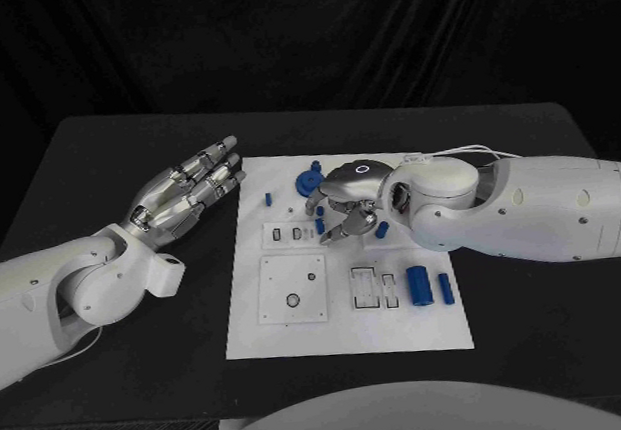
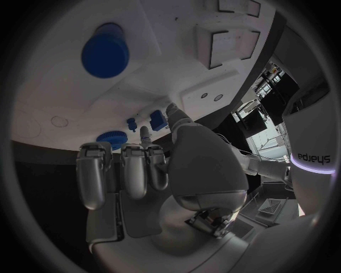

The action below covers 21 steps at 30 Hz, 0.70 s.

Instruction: Assemble the parts on the task board

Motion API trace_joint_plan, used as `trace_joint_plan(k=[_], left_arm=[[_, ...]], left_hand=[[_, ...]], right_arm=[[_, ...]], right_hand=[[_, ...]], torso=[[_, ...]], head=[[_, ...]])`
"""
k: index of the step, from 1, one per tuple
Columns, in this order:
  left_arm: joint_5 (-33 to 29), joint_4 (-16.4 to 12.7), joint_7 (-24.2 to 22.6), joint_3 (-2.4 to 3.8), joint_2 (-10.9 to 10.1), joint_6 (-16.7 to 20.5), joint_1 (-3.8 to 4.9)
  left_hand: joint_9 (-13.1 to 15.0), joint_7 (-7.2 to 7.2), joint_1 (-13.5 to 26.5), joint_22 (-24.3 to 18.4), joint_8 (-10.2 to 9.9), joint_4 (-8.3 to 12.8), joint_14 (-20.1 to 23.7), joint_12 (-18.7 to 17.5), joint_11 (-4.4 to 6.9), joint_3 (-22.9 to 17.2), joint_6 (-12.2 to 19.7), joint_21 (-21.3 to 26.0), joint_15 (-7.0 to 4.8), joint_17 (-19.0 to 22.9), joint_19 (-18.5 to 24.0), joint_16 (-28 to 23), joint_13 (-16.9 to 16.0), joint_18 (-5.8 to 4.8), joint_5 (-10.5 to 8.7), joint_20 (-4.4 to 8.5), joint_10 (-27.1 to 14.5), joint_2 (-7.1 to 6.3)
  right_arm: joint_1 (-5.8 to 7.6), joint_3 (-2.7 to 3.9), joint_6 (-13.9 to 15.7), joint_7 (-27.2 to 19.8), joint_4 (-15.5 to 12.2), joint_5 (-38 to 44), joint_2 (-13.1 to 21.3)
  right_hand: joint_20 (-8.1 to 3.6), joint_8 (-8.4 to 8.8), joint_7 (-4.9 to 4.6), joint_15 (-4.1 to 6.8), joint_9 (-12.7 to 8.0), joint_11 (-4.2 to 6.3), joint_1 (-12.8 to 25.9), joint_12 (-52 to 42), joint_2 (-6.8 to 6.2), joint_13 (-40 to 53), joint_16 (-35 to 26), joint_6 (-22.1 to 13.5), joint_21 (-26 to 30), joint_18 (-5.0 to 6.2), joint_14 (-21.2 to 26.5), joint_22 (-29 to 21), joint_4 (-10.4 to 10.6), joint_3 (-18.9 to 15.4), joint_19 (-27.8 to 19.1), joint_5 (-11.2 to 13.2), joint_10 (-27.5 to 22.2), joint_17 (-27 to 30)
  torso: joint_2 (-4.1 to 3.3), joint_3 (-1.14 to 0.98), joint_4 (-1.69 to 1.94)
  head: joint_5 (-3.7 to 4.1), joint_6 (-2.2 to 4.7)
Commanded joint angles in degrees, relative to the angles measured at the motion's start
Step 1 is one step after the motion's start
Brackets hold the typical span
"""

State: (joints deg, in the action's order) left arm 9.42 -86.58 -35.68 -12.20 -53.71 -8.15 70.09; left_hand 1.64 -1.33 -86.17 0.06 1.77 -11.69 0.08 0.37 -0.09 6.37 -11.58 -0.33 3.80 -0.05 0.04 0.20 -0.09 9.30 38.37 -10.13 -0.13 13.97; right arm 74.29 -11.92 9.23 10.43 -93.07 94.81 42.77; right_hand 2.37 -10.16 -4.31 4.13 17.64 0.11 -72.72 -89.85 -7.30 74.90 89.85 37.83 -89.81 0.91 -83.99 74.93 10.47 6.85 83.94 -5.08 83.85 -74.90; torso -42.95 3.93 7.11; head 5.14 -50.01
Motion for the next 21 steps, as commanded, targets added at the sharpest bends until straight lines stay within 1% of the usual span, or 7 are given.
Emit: trace_joint_plan(k=[1,10,13,14,16,18,21], left_arm=[[0.4,0.0,-0.5,0.04,0.0,-0.9,0.0],[0.4,-1.0,0.2,0.05,-0.9,1.2,0.02],[0.4,-2.2,-0.5,0.06,-1.4,4.9,0.04],[0.4,-2.7,-0.9,0.06,-1.7,6.5,0.05],[0.4,-3.4,-1.5,0.07,-2.1,9.1,0.11],[0.7,-4.0,-2.0,0.08,-2.4,11.6,0.33],[3.6,-4.5,-2.5,0.08,-2.8,16.1,1.38]], left_hand=[[0.1,-0.5,-0.4,-0.1,0.2,0.5,-0.1,-0.4,-0.44,-0.1,-0.1,0.3,0.41,0.0,0.0,-0.2,0.1,0.95,0.26,-0.56,0.1,-0.17],[0.1,-0.45,-0.4,-0.1,0.3,1.0,-0.1,-0.4,-0.34,-0.1,-0.4,0.3,0.32,0.0,0.0,-0.2,0.1,0.97,-0.42,-0.56,0.1,-0.52],[0.1,-0.52,2.4,0.1,0.4,-2.2,-0.1,-0.4,-0.86,1.9,-0.8,0.2,0.96,0.0,-0.2,-0.2,0.1,0.99,-6.97,-1.24,0.1,-1.23],[0.1,-0.01,3.4,0.4,0.4,-4.7,-0.1,-0.1,-2.35,3.8,-0.9,-0.2,2.16,0.0,-0.8,-0.2,-0.1,1.03,-11.88,-2.63,0.8,-2.31],[0.2,0.38,5.0,1.1,0.6,-5.0,-1.3,0.7,-4.94,6.3,-1.8,-1.4,3.21,-0.5,-2.5,0.4,-1.2,1.14,-17.44,-3.96,4.1,-2.85],[0.3,0.43,5.9,1.5,0.7,-5.1,-2.7,1.2,-6.18,7.6,-2.5,-2.1,3.75,-1.0,-3.4,1.0,-2.2,1.15,-19.88,-4.63,7.1,-3.13],[0.4,0.13,7.7,2.2,0.8,-5.2,-8.4,2.8,-7.79,9.6,-3.3,-3.8,4.95,-3.0,-5.9,3.0,-6.5,1.17,-22.99,-5.74,16.0,-3.14]], right_arm=[[0.0,0.04,4.2,-0.4,-0.8,0.4,0.7],[4.26,0.05,15.6,-3.4,-5.3,-2.1,5.3],[6.72,0.05,20.9,-5.7,-7.0,-6.1,7.7],[7.68,0.05,22.4,-6.6,-7.3,-7.7,8.4],[9.14,0.05,24.1,-7.9,-7.6,-10.6,9.6],[10.59,0.05,25.0,-9.2,-7.6,-13.8,10.6],[12.63,0.05,24.9,-10.9,-7.4,-20.4,12.1]], right_hand=[[-0.5,0.41,0.1,0.57,-0.7,0.46,-0.3,-0.1,-1.33,15.1,0.2,-0.4,-0.2,-0.91,-6.0,15.1,1.9,-0.4,6.1,1.3,6.1,-15.1],[-0.52,0.03,0.16,0.43,-1.8,0.69,0.5,-0.1,-2.89,15.1,0.2,0.9,-0.1,-0.89,-6.0,15.1,6.4,-1.9,6.0,2.2,6.1,-15.1],[-0.34,-0.58,0.04,0.18,-1.9,0.68,2.0,-0.1,-3.39,15.1,0.2,2.5,-0.2,-0.91,-6.0,15.1,6.5,-2.5,6.1,2.2,6.1,-15.1],[-0.3,-0.78,0.04,0.16,-2.0,0.65,2.6,-0.1,-3.58,15.1,0.2,3.1,-0.2,-0.91,-6.0,15.1,6.5,-2.6,6.1,2.2,6.1,-15.1],[-0.24,-1.09,-0.03,0.11,-2.0,0.6,3.7,-0.1,-3.77,15.1,0.2,4.1,-0.2,-0.91,-6.0,15.1,6.5,-3.2,6.1,2.2,6.1,-15.1],[-0.12,-1.1,-0.1,-0.01,-2.3,0.53,5.8,-0.1,-2.35,15.1,0.2,5.2,-0.2,-0.91,-6.0,15.1,6.4,-6.1,6.1,2.2,6.1,-15.1],[0.04,-0.82,-0.2,-0.19,-2.8,0.45,9.4,-0.1,-2.65,15.1,0.2,5.9,-0.2,-0.91,-6.0,15.1,6.6,-10.7,6.1,2.3,6.1,-15.1]], torso=[[-0.03,-0.02,0.0],[-0.06,-0.08,-0.18],[-0.04,-0.12,-0.26],[-0.04,-0.12,-0.21],[-0.03,-0.09,-0.16],[-0.03,-0.08,-0.1],[-0.09,-0.22,-0.22]], head=[[-0.18,0.01],[-0.64,0.01],[-0.95,0.01],[-0.95,0.01],[-1.11,0.01],[-1.11,0.01],[-1.02,0.01]])
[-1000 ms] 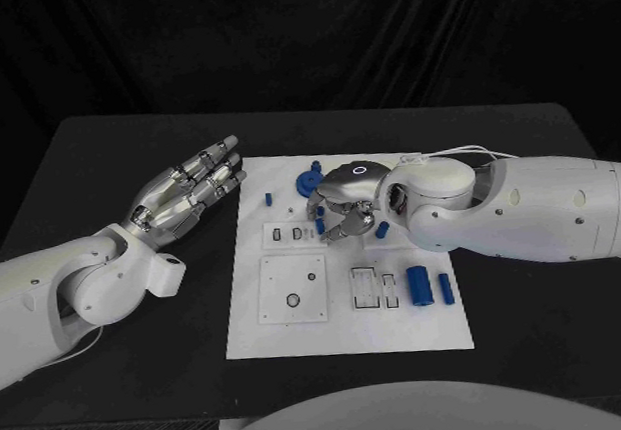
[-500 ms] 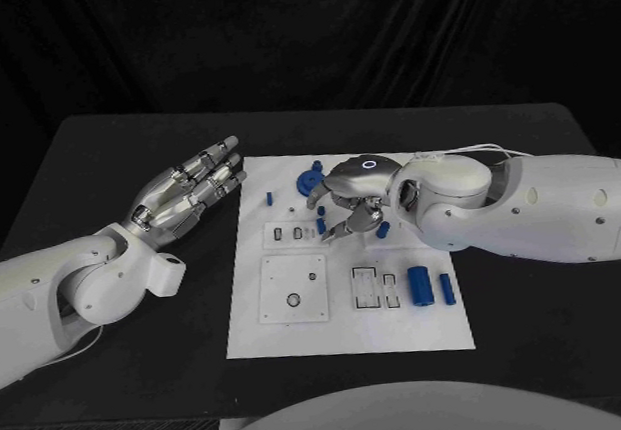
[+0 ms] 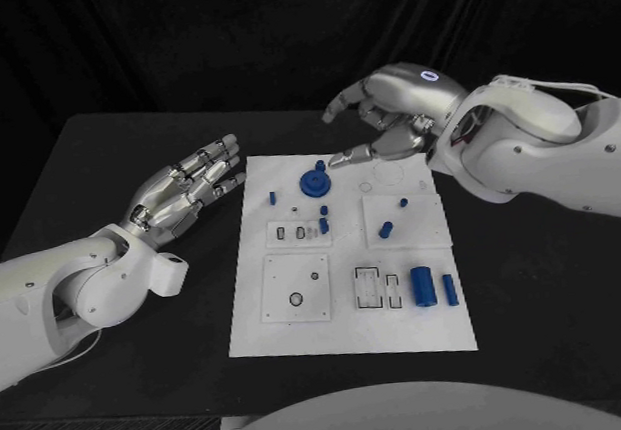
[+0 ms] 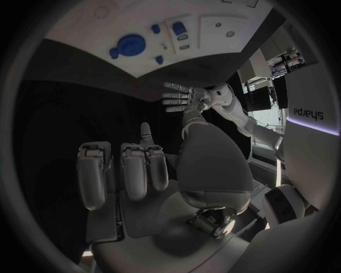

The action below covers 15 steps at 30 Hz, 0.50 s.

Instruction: Assemble the parts on the task board

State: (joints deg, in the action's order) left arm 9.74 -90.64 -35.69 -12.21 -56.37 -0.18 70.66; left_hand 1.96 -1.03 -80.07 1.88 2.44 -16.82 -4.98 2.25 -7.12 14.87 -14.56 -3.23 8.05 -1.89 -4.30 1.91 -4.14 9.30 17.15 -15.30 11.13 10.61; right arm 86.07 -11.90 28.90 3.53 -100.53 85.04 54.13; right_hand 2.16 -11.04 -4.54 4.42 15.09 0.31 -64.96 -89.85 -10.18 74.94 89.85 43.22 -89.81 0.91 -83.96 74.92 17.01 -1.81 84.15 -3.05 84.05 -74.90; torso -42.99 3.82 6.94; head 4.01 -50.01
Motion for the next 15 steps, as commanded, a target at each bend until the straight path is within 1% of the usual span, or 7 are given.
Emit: trace_joint_plan(k=[1,3,8,9,10,12,15], left_arm=[[5.5,-0.8,-2.5,0.1,-0.3,10.7,1.47],[9.6,-1.2,-1.7,0.1,-0.4,14.0,2.48],[26.3,-1.6,6.0,0.1,0.1,18.0,5.51],[29.3,-1.7,7.9,0.1,0.3,18.1,6.11],[32.7,-1.8,10.4,0.1,0.5,18.0,6.89],[38.1,-2.2,15.0,0.1,0.9,17.1,8.39],[43.6,-2.9,21.8,0.1,1.7,14.4,10.57]], left_hand=[[0.2,-0.71,2.7,1.2,0.3,0.1,-10.4,3.1,-1.45,2.2,-1.2,-2.7,1.43,-3.4,-4.5,5.2,-7.2,1.17,-4.09,-0.79,13.5,0.21],[0.6,-2.32,5.8,6.0,0.9,0.2,-24.7,7.4,-3.05,4.3,-3.9,-13.2,1.96,-7.5,-21.8,14.6,-12.1,0.96,-7.61,-0.89,21.3,-0.04],[1.1,-5.17,7.8,10.9,2.0,0.3,-42.1,23.7,-3.35,6.3,-9.0,-23.9,0.4,-17.1,-38.4,34.7,-28.0,1.01,-10.81,0.4,37.4,-0.47],[1.1,-5.28,7.7,13.6,1.9,0.1,-42.2,33.0,-1.66,6.4,-10.4,-28.8,-1.88,-23.8,-44.0,44.7,-35.7,1.02,-10.78,3.55,36.5,-0.32],[0.9,-5.56,7.3,15.9,1.6,0.7,-36.8,46.1,-1.05,7.0,-11.3,-31.3,-1.23,-33.4,-43.2,57.4,-47.6,-0.25,-11.38,3.46,30.7,-1.73],[3.8,-8.01,8.1,23.4,7.1,0.6,-65.6,76.7,1.54,6.2,-26.8,-42.5,-4.55,-67.2,-48.5,81.3,-73.9,0.54,-11.13,5.62,62.0,-0.43],[4.7,-8.49,9.7,52.7,9.9,0.1,-83.6,87.8,2.48,5.5,-29.0,-67.0,-5.05,-86.8,-57.2,87.9,-85.9,-3.17,-11.63,7.33,78.9,-0.39]], right_arm=[[1.45,0.02,5.0,-4.6,0.1,-13.8,1.5],[1.95,0.02,4.7,-4.9,0.2,-17.2,2.2],[2.36,0.01,2.9,-4.3,1.0,-21.8,3.2],[2.36,0.01,2.7,-4.2,1.2,-22.2,3.4],[2.35,0.01,2.6,-4.0,1.3,-22.7,3.5],[2.32,0.01,2.5,-3.8,1.5,-23.2,3.6],[2.23,0.0,1.9,-3.6,1.7,-23.6,3.8]], right_hand=[[0.34,0.21,-0.08,-0.61,-0.4,0.16,3.7,-0.1,2.01,15.1,0.2,0.9,-0.2,-0.91,-6.0,15.1,0.0,-4.4,5.9,0.1,5.9,-15.1],[0.48,0.33,-0.41,-0.76,-0.7,-0.04,7.8,-0.1,2.54,15.1,0.2,1.4,-0.2,-0.91,-6.0,15.1,0.1,-6.6,5.9,0.2,5.9,-15.1],[0.98,0.47,-1.09,-1.3,-1.1,-0.66,13.0,-0.1,9.41,15.1,0.2,2.4,0.3,-0.74,-6.0,14.9,-0.2,-6.6,5.5,-0.1,5.9,-15.1],[1.07,0.52,-1.14,-1.36,-1.1,-0.73,13.2,-0.1,9.93,15.1,0.2,2.5,0.3,-0.75,-6.0,14.9,-0.2,-6.8,5.5,-0.1,5.9,-15.1],[1.18,0.58,-1.29,-1.48,-1.2,-0.85,13.4,-0.1,10.83,15.1,0.2,2.7,0.2,-0.77,-6.0,14.9,-0.2,-7.0,5.6,-0.3,5.9,-15.1],[1.29,0.63,-1.33,-1.56,-1.3,-0.92,13.2,-0.1,11.67,15.1,0.2,2.9,0.2,-0.79,-6.0,14.9,-0.3,-7.3,5.6,-0.6,5.9,-15.1],[1.42,0.54,-1.34,-1.64,-1.4,-0.96,12.9,-0.1,12.94,15.1,0.2,3.5,0.1,-0.82,-6.0,15.0,-0.3,-8.0,5.7,-1.9,5.9,-15.1]], torso=[[-0.07,-0.14,-0.06],[-0.1,-0.12,0.09],[0.05,-0.36,0.13],[0.11,-0.53,0.08],[0.13,-0.63,0.0],[0.17,-0.71,-0.14],[0.2,-1.13,-0.49]], head=[[0.26,0.01],[0.72,0.01],[1.78,0.01],[1.87,0.01],[1.9,0.01],[1.87,0.01],[1.61,0.01]])
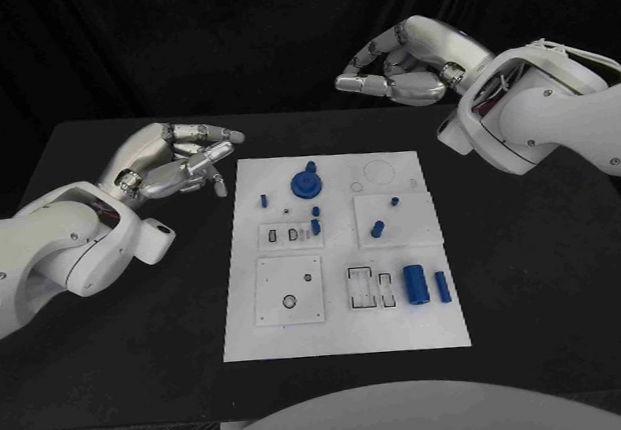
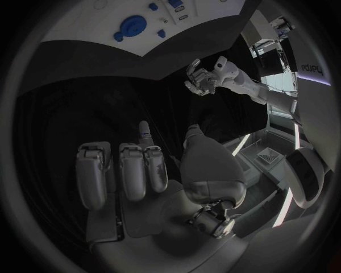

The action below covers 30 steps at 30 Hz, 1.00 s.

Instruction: Assemble the parts on the task board

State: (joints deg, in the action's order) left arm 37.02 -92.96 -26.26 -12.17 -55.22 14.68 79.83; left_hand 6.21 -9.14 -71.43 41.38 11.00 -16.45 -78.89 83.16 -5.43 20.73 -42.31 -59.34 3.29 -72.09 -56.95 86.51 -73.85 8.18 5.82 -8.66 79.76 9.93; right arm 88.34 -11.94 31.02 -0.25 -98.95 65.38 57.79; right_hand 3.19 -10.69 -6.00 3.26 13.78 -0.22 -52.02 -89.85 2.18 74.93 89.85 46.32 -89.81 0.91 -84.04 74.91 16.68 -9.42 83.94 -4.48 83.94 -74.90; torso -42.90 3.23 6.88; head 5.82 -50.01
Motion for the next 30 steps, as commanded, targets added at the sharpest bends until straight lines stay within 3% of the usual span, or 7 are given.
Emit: trace_joint_plan(k=[1,4,7,13,22,26,30], left_arm=[[17.5,-0.7,14.3,0.06,0.9,-1.4,2.1],[19.6,-1.1,20.2,0.07,1.8,-5.4,3.75],[21.0,-1.0,27.5,0.07,3.4,-11.3,5.52],[22.0,0.7,39.4,0.07,7.4,-24.0,7.14],[22.3,3.9,44.9,0.07,13.2,-31.0,7.57],[22.3,5.3,45.6,0.07,15.3,-33.3,7.6],[22.3,5.9,45.9,0.07,16.4,-34.3,7.61]], left_hand=[[1.9,0.32,1.7,25.7,4.4,0.0,-11.1,6.8,-0.05,-0.1,-5.4,-18.9,-0.27,-17.9,-13.5,3.5,-16.2,-3.98,-0.34,0.77,10.2,-0.04],[4.4,1.33,4.1,39.2,8.1,-0.1,-11.1,6.8,0.96,0.3,-10.0,-26.7,-1.15,-17.9,-23.6,3.5,-16.2,-6.0,0.22,0.99,10.2,0.41],[6.8,2.69,7.8,43.9,10.7,-0.2,-11.1,6.8,2.29,1.4,-13.6,-28.9,-2.18,-17.9,-27.9,3.5,-16.2,-6.91,0.47,1.26,10.2,1.39],[11.1,4.43,10.4,45.3,13.5,-0.1,-11.1,6.8,3.82,2.3,-17.0,-29.4,-3.65,-17.9,-29.2,3.5,-16.2,-7.23,3.02,2.41,10.2,3.1],[13.6,5.29,7.1,44.7,12.9,0.9,-11.1,6.8,4.73,0.5,-18.3,-29.1,-4.59,-17.9,-28.4,3.5,-16.2,-7.02,7.28,3.4,10.2,3.04],[12.9,3.94,6.7,43.6,8.8,0.7,-11.1,6.8,3.95,-0.6,-14.6,-28.5,-4.16,-17.9,-26.9,3.5,-16.2,-6.7,6.64,3.27,10.2,2.83],[9.0,0.61,6.0,42.2,0.6,1.2,-11.1,6.8,0.89,-2.5,-7.5,-27.5,-1.46,-17.9,-24.9,3.5,-16.2,-6.35,5.85,1.3,10.2,2.45]], right_arm=[[-0.09,0.04,-0.5,0.2,0.2,-4.0,0.2],[-0.28,0.04,-1.7,0.6,0.3,-4.2,0.3],[-0.63,0.04,-3.4,1.3,0.4,-4.3,0.4],[-1.55,0.04,-5.1,2.7,0.9,-4.4,0.5],[-2.53,0.03,-5.5,4.4,1.5,-4.4,1.0],[-2.86,0.03,-5.2,4.7,1.7,-4.4,1.1],[-3.19,0.03,-5.0,4.9,2.0,-4.4,1.1]], right_hand=[[0.4,0.17,0.12,-0.48,-0.1,-0.43,-0.1,-0.1,0.81,15.1,0.2,0.6,0.0,-0.83,-6.0,15.0,0.0,-0.5,5.9,-0.7,6.1,-15.1],[0.42,0.18,0.14,-0.48,-0.1,-0.41,-0.3,-0.1,1.46,15.1,0.2,0.9,0.0,-0.84,-6.0,15.0,0.0,-0.9,5.9,-1.4,6.1,-15.1],[0.43,0.2,0.15,-0.48,-0.2,-0.41,-0.5,-0.1,1.86,15.1,0.2,1.0,0.0,-0.83,-6.0,15.0,0.0,-1.2,5.9,-1.8,6.1,-15.1],[0.42,0.15,0.2,-0.46,-0.2,-0.37,-1.4,-0.1,3.28,15.1,0.2,1.9,0.1,-0.82,-6.0,15.0,0.0,-2.3,5.9,-4.2,6.1,-15.1],[0.44,0.35,0.1,-0.5,-0.4,-0.44,-3.4,-0.1,5.93,15.1,0.2,2.9,0.3,-0.74,-6.0,14.9,0.0,-3.8,5.7,-9.8,6.1,-15.1],[0.45,0.37,0.07,-0.52,-0.5,-0.47,-3.5,-0.1,6.3,15.1,0.2,3.0,0.4,-0.73,-6.0,14.9,0.0,-3.9,5.7,-10.3,6.1,-15.1],[0.47,0.41,0.05,-0.54,-0.5,-0.49,-3.8,-0.1,6.61,15.1,0.2,3.1,0.4,-0.72,-6.0,14.8,0.0,-4.2,5.7,-11.1,6.1,-15.1]], torso=[[0.15,-0.79,-0.71],[0.21,-1.16,-1.05],[0.2,-1.56,-1.38],[0.28,-2.19,-1.85],[0.56,-2.79,-2.13],[0.58,-3.31,-2.41],[0.5,-3.87,-2.75]], head=[[-0.42,0.01],[-0.61,0.01],[-0.85,0.01],[-1.15,0.01],[-1.19,0.01],[-1.41,0.01],[-1.94,0.01]])
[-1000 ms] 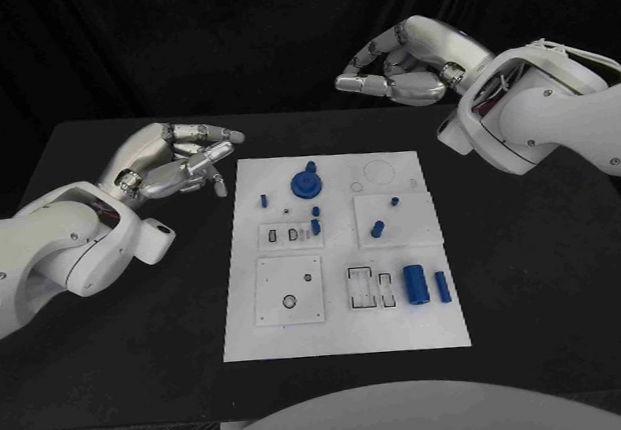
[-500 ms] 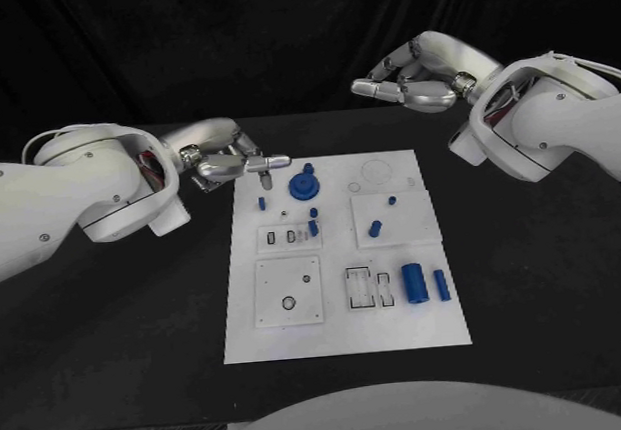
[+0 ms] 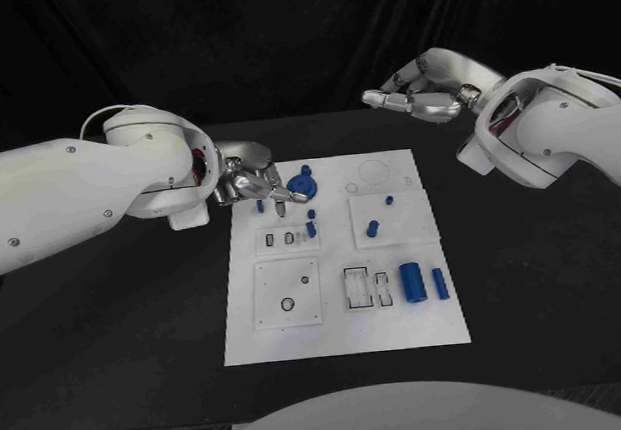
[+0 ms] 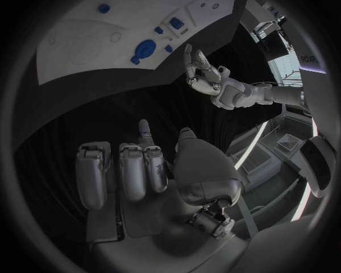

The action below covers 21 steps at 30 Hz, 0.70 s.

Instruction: Assemble the parts on the task board

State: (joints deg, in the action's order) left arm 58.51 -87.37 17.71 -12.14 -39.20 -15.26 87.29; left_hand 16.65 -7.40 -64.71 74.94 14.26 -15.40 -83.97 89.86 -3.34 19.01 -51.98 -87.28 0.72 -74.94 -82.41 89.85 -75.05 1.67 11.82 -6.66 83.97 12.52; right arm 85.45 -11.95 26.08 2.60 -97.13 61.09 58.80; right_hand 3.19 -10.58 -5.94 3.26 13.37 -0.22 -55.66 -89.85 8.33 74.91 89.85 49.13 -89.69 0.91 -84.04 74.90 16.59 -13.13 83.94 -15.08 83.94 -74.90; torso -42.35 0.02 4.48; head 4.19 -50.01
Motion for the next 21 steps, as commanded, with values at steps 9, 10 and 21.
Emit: trace_joint_plan(k=[9,10,21], left_arm=[[0.9,0.5,1.6,0.03,1.1,-4.6,0.14],[0.9,0.5,1.6,0.03,1.2,-4.7,0.13],[0.9,2.0,2.2,0.03,3.7,-5.6,0.06]], left_hand=[[-7.9,-3.57,-0.9,7.0,-11.0,0.8,-6.0,0.1,-3.17,-3.6,15.5,1.8,3.27,-15.1,3.3,0.1,-15.0,0.81,-0.94,-3.27,6.0,-1.07],[-7.7,-3.55,-0.9,7.1,-10.9,0.8,-6.0,0.1,-3.14,-3.6,14.3,1.7,3.26,-15.1,3.1,0.1,-15.0,0.78,-0.94,-3.27,6.0,-1.08],[0.9,0.82,0.8,7.7,0.1,-0.1,-6.0,0.1,0.01,-6.1,-6.0,2.0,0.59,-15.1,3.0,0.1,-15.0,0.9,-0.45,-1.27,6.0,-1.41]], right_arm=[[-1.15,0.05,-0.2,2.2,1.1,-0.1,-0.2],[-1.25,0.05,-0.2,2.2,1.2,-0.1,-0.3],[-1.62,0.05,0.5,1.5,1.7,-0.1,-0.6]], right_hand=[[0.51,0.4,-0.05,-0.57,-0.1,-0.53,-0.8,-0.1,0.93,15.1,0.1,0.4,0.5,-0.67,-6.0,14.8,0.1,-0.8,5.5,-1.8,6.1,-15.1],[0.51,0.4,-0.05,-0.58,-0.1,-0.53,-0.8,-0.1,1.01,15.1,0.1,0.4,0.5,-0.66,-6.0,14.8,0.1,-0.8,5.5,-1.9,6.1,-15.1],[0.54,0.22,-0.14,-0.63,0.0,-0.61,-0.8,-0.1,1.59,15.1,0.1,0.9,0.7,-0.59,-6.0,14.7,0.1,-1.0,5.4,-2.3,6.1,-15.1]], torso=[[-0.06,-1.3,-0.67],[-0.07,-1.37,-0.7],[-0.2,-2.03,-1.04]], head=[[-1.1,0.01],[-1.26,0.01],[-2.27,0.01]])
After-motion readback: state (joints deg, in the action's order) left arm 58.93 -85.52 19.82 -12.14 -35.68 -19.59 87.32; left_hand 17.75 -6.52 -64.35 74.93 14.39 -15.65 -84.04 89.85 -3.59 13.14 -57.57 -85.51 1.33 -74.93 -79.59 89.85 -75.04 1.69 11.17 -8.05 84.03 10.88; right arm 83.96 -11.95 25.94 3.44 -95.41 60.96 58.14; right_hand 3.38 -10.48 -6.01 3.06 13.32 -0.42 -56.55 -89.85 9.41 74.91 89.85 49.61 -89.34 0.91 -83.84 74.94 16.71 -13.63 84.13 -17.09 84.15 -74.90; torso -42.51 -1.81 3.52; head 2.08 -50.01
